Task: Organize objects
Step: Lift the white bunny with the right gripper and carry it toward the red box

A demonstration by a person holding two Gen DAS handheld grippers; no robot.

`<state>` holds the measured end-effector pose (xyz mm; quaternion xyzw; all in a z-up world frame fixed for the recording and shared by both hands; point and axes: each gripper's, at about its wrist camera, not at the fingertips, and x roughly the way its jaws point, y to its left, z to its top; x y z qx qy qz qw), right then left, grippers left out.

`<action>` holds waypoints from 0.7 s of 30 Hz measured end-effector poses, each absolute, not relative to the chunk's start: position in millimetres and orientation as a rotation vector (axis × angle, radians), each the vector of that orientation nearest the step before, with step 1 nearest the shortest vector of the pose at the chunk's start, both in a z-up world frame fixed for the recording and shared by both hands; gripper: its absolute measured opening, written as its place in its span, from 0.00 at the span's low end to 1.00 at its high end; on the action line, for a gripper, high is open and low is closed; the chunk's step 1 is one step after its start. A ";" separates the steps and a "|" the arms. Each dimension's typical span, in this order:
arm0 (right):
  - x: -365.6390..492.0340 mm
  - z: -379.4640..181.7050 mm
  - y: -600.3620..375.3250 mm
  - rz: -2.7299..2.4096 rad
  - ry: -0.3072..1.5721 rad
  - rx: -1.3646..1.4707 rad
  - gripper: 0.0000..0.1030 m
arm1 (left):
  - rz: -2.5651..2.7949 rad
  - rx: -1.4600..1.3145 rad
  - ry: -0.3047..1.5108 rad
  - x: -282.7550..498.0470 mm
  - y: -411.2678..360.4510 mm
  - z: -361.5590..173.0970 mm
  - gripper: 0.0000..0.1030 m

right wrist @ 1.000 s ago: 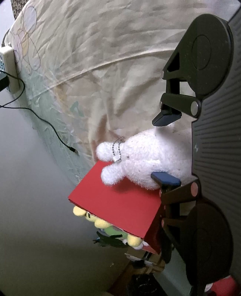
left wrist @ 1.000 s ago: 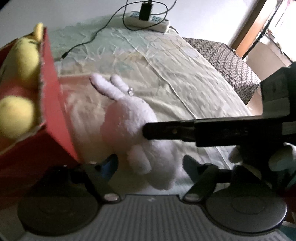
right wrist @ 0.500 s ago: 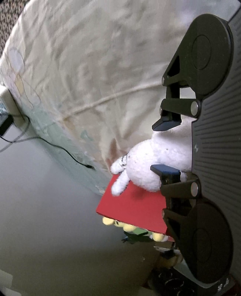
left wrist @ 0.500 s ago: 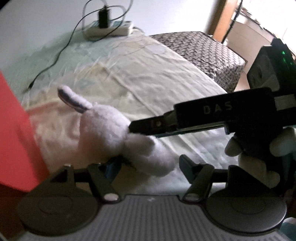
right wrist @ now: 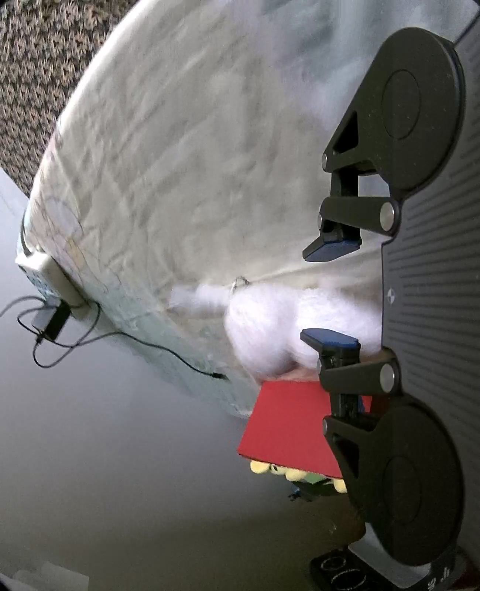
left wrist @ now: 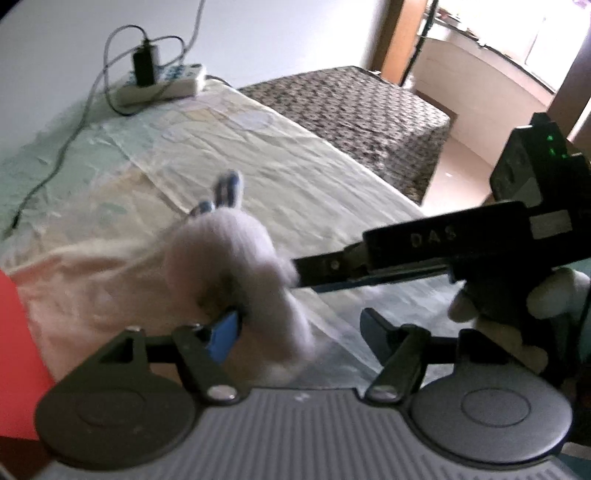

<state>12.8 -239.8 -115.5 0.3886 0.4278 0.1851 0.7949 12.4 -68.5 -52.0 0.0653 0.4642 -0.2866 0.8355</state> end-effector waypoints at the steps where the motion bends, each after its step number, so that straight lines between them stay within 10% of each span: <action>1: 11.8 -115.7 -241.9 0.389 0.916 0.834 0.43 | -0.605 0.143 0.986 11.8 -69.8 -53.5 0.71; 21: 31.5 -121.3 -227.5 0.422 0.883 0.857 0.57 | -0.540 0.012 1.075 41.7 -59.2 -72.1 0.80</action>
